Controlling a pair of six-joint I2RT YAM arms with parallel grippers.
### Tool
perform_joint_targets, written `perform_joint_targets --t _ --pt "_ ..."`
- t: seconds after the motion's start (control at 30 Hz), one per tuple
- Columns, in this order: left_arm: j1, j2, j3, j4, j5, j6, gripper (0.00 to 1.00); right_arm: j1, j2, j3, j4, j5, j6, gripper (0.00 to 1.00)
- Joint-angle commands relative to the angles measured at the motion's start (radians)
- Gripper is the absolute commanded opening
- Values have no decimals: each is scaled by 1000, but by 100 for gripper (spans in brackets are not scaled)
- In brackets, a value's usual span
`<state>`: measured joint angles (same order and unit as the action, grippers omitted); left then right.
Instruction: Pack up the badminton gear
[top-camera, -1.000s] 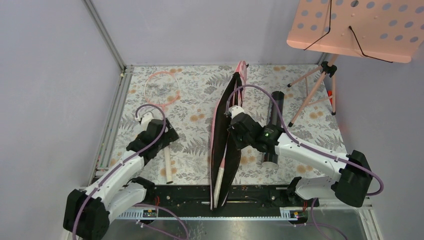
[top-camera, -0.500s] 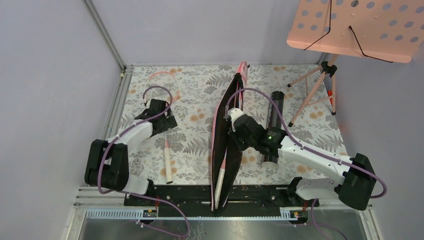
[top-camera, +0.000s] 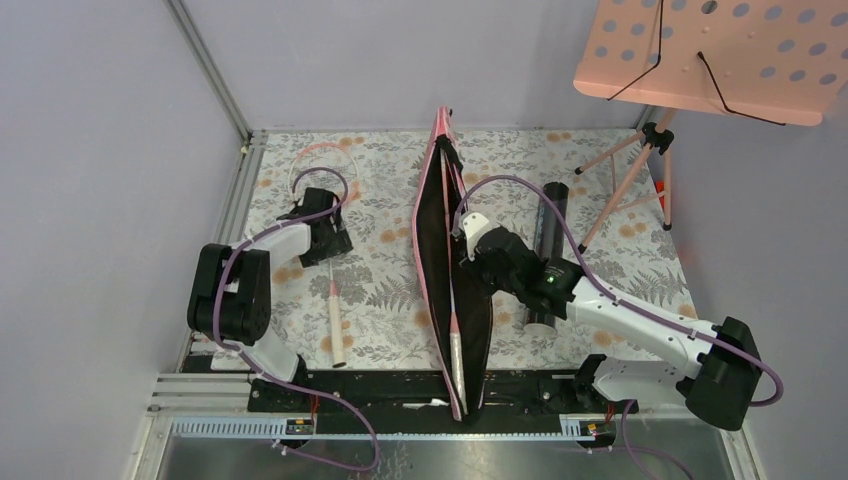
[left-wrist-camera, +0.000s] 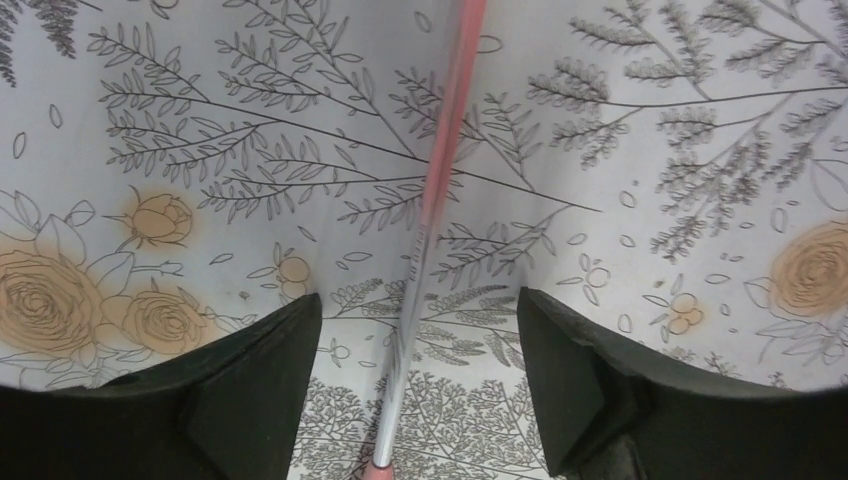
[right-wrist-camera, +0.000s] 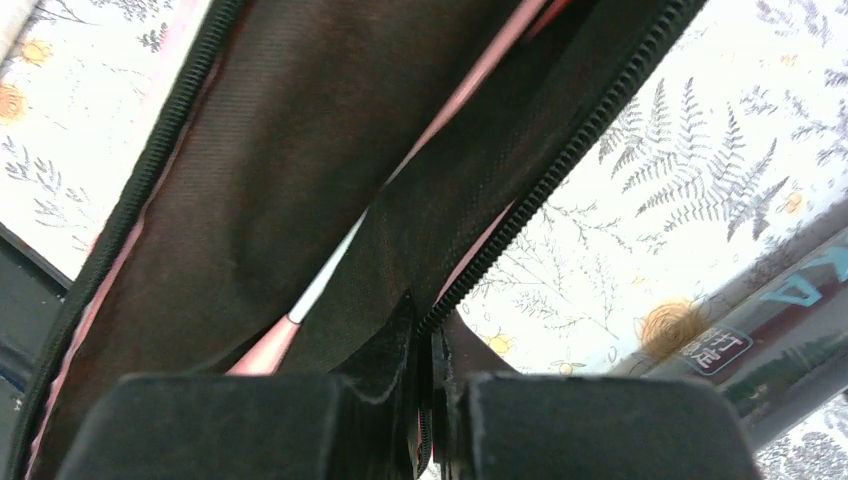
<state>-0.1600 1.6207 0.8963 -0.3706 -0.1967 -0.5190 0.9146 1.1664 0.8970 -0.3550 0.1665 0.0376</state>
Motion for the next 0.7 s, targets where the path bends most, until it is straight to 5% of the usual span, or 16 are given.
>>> perform_joint_targets --t 0.0,0.37,0.57,0.67 --pt "33 50 61 -1 72 17 72 -13 -22 -48 131 4 49 0" --pt "32 95 104 -19 102 50 39 -13 39 57 100 -22 11 0" --pt "33 96 104 -17 108 65 0 -13 9 48 102 -19 11 0" --pt "31 82 89 9 133 69 0 -15 7 48 93 -6 2 0"
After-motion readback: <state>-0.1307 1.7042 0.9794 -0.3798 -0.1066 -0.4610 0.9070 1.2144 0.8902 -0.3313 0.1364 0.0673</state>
